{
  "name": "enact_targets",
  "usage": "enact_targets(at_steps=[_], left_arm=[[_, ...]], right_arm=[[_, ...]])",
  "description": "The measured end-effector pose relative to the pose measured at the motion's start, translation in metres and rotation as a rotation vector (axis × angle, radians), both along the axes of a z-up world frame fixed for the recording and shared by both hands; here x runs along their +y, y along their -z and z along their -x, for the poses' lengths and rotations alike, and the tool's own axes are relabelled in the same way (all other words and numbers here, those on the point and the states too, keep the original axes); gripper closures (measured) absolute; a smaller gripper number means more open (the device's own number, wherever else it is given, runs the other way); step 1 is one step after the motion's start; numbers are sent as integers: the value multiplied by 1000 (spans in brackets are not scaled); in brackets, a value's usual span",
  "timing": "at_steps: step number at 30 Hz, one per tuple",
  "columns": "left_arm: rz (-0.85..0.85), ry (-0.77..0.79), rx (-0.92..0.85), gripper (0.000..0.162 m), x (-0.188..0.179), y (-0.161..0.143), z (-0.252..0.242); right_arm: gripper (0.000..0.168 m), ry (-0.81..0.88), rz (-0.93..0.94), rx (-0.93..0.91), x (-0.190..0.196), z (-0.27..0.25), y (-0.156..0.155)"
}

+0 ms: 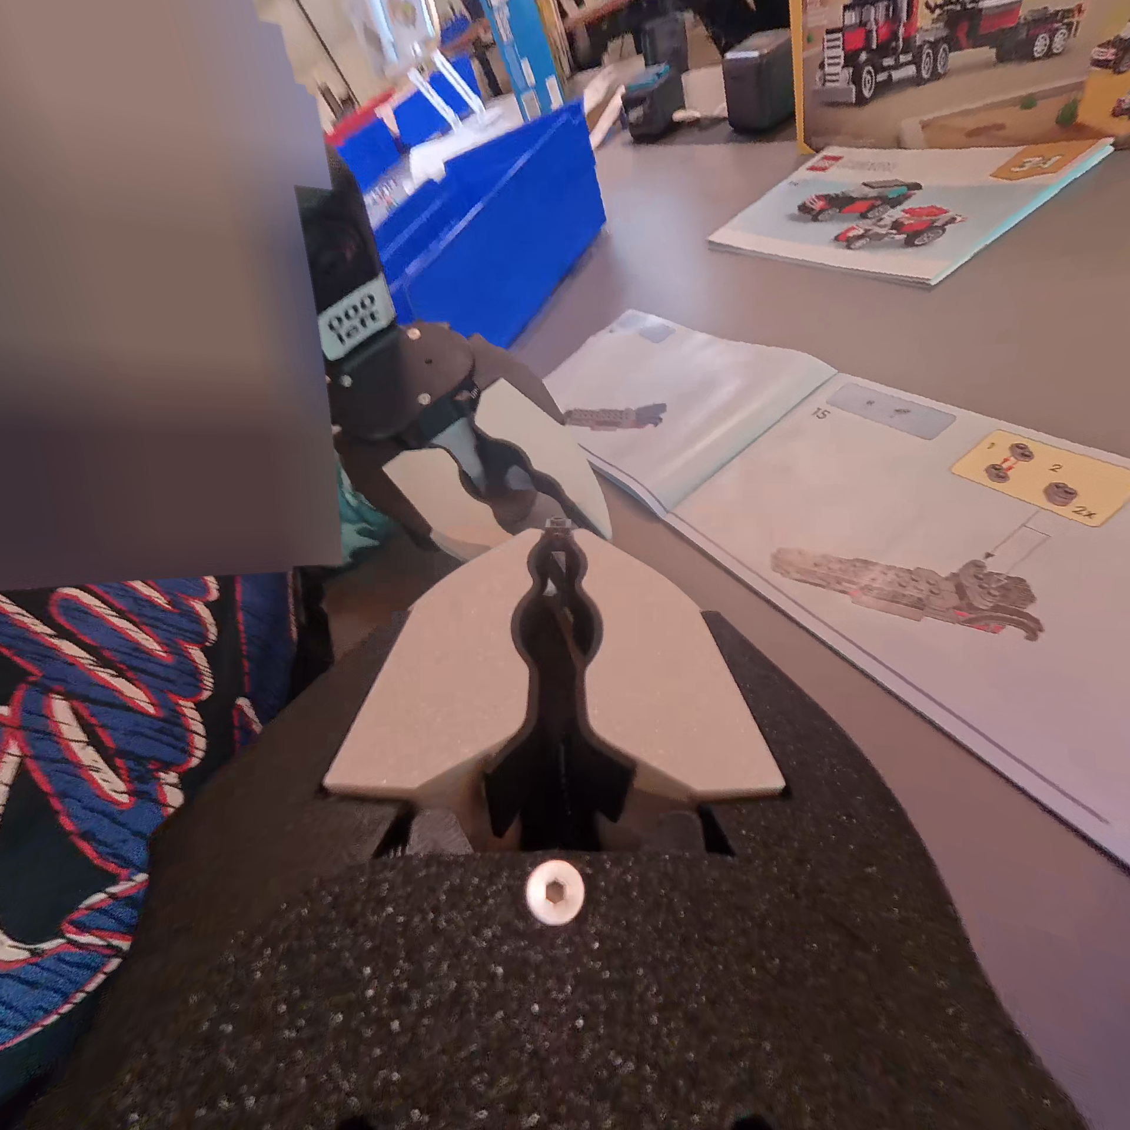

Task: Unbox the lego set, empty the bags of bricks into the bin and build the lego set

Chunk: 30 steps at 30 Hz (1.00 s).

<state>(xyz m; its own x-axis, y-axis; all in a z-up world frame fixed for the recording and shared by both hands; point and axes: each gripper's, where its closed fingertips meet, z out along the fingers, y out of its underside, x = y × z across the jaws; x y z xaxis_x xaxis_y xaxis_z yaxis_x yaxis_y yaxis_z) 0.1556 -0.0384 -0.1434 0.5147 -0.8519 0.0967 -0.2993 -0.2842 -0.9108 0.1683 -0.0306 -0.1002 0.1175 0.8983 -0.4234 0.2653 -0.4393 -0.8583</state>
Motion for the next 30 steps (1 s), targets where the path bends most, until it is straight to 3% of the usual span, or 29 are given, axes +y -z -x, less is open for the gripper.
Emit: enact_targets(at_steps=[1, 6, 9, 14, 18, 24, 30], left_arm=[[-13, -3, -19, 137, 0, -4, 0], [-110, 22, -161, 139, -3, -31, -5], [-254, 4, -206, 142, -2, -49, -3], [-541, -35, -92, 142, -3, -61, -1], [-643, -57, 39, 142, 0, -55, -1], [-652, -47, 51, 154, -2, -54, -3], [-361, 30, -249, 154, -11, -65, -3]], right_arm=[[164, 0, 23, 27, 0, 1, -2], [164, 14, 138, 138, -1, 3, -11], [164, 21, 219, 194, -2, 5, -14], [164, 33, 327, 267, -3, 7, -17], [163, 25, 364, 259, -8, 10, -13], [163, 16, 374, 270, -11, 14, -14], [163, -29, 291, 305, -17, 15, -26]])
